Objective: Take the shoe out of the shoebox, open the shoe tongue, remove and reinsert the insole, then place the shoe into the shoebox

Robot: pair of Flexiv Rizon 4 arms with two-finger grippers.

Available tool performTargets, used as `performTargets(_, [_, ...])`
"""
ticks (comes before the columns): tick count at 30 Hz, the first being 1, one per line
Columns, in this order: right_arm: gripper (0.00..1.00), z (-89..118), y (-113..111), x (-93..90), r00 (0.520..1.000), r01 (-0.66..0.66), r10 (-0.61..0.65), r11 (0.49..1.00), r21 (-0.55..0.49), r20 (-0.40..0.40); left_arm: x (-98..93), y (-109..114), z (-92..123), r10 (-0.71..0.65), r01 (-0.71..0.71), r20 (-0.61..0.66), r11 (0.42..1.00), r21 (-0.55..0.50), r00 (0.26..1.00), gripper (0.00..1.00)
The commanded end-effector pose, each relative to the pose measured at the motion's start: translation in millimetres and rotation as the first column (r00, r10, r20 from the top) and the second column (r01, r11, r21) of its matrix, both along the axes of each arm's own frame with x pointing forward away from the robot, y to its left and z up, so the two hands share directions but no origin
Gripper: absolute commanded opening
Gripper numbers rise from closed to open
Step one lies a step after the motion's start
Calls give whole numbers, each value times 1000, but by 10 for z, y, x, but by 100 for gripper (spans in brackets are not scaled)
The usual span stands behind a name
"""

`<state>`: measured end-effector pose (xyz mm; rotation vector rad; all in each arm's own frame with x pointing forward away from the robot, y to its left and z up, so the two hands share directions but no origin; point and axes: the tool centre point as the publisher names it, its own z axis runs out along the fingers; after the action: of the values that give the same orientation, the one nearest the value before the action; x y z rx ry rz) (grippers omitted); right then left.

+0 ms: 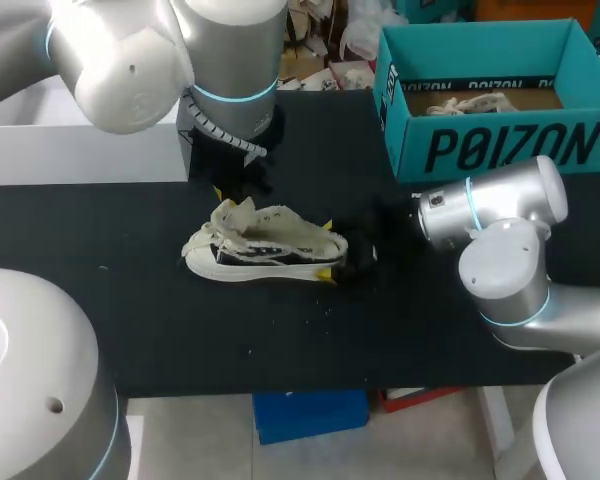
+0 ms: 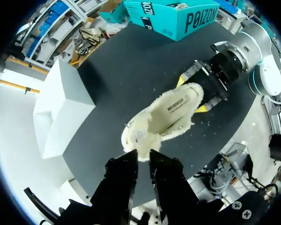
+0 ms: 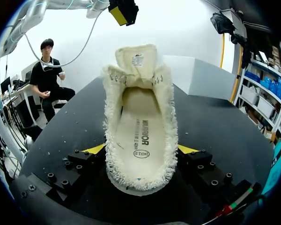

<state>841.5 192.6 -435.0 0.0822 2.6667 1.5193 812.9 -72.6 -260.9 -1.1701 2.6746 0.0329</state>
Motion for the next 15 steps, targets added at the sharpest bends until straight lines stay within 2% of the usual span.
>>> performTargets(1, [0, -12, -11, 9, 1000, 1, -1, 1000, -1, -1, 163, -60, -105, -561, 546, -285, 826, -139, 777, 0])
performTargets(10, [0, -12, -11, 9, 1000, 1, -1, 1000, -1, -1, 163, -60, -105, -561, 546, -285, 826, -139, 777, 0])
performTargets(13, [0, -12, -11, 9, 1000, 1, -1, 1000, -1, -1, 203, -82, -130, -678, 643, -265, 735, -217, 686, 0])
performTargets(14, [0, -12, -11, 9, 1000, 1, -1, 1000, -1, -1, 219, -93, -135, -684, 659, -270, 728, -191, 678, 0])
performTargets(15, [0, -12, -11, 9, 1000, 1, -1, 1000, -1, -1, 226, -106, -144, -710, 679, -263, 703, -211, 654, 0])
